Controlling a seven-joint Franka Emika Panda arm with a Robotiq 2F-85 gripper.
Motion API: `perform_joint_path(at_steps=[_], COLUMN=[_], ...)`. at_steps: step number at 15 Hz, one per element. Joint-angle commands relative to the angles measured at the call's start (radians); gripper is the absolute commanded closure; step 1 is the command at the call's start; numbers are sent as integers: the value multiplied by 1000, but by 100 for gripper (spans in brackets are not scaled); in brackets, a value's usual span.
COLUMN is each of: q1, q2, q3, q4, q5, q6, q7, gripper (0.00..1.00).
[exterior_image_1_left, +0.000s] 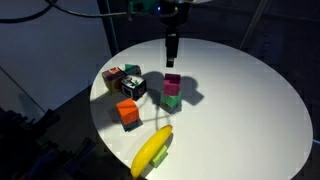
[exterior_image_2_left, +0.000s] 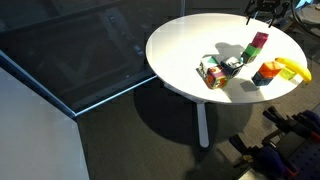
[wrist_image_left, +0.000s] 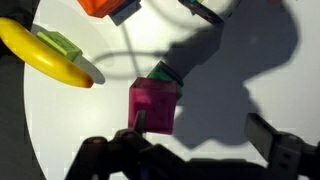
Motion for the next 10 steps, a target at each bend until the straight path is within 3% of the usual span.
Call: perform_joint_path(at_steps=[1,10], q1=[14,86], q2=[-84,-155], q3=[19,120], q4=[-32,-111], q5=[-2,-43], q6=[-26,-12], q7=[-80,-374], gripper=[0,0])
